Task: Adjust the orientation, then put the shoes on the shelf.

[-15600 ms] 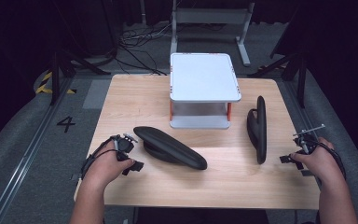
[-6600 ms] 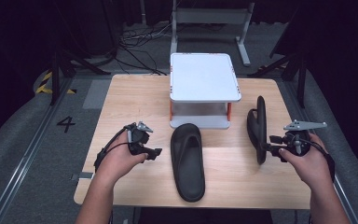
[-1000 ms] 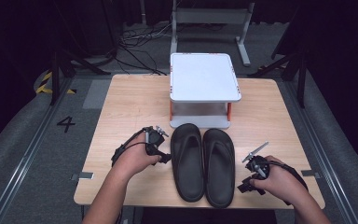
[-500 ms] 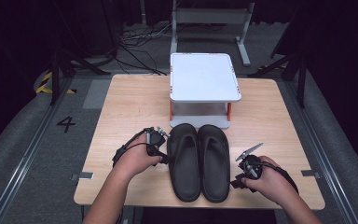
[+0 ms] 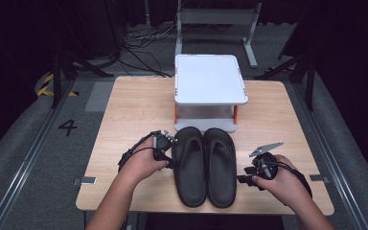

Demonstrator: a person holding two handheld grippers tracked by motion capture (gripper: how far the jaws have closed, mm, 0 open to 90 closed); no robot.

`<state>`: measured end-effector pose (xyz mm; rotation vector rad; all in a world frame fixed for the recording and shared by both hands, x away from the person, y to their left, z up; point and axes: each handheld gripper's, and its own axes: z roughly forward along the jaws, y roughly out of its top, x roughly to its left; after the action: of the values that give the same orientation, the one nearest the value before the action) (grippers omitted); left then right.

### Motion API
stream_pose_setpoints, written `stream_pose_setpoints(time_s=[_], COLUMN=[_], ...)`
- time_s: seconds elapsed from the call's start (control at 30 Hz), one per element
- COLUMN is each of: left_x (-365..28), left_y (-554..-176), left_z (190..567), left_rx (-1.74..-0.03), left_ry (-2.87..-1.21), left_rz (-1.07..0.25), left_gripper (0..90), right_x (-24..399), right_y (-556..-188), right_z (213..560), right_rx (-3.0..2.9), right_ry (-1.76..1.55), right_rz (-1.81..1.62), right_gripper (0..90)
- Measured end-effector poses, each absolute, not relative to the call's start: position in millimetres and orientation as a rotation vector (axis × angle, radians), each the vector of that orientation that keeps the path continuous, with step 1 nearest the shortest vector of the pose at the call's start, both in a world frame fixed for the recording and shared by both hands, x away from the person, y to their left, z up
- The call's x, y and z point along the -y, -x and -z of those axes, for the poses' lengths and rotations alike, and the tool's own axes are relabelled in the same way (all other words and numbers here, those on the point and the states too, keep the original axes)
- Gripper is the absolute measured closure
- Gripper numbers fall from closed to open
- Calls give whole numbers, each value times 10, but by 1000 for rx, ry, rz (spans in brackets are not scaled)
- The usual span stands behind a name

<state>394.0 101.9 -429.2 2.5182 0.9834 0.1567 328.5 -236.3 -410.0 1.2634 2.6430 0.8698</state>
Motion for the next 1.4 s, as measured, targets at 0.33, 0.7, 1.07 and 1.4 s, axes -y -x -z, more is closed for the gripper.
stream_pose_setpoints(time_s=[0.33, 0.7, 1.07, 1.4], left_x=[-1131, -1368, -1553, -1638], left_y=[-3930, -3834, -3691, -3615], left_z=[4236, 4218, 4233, 4272], left_rx=[-1008, -1087, -1167, -1204], left_ry=[-2458, -2398, -2373, -2364], left_rz=[-145, -167, -185, -183], left_gripper=[312, 310, 308, 307], right_x=[2219, 1837, 1501, 1303], right_y=[-3370, -3464, -3545, -3665], right_z=[4015, 4010, 4143, 4325], right_rx=[-2588, -2606, -2638, -2644], right_ry=[-1234, -1160, -1152, -1121], right_rz=[-923, -970, -949, -910], right_gripper=[439, 374, 333, 293])
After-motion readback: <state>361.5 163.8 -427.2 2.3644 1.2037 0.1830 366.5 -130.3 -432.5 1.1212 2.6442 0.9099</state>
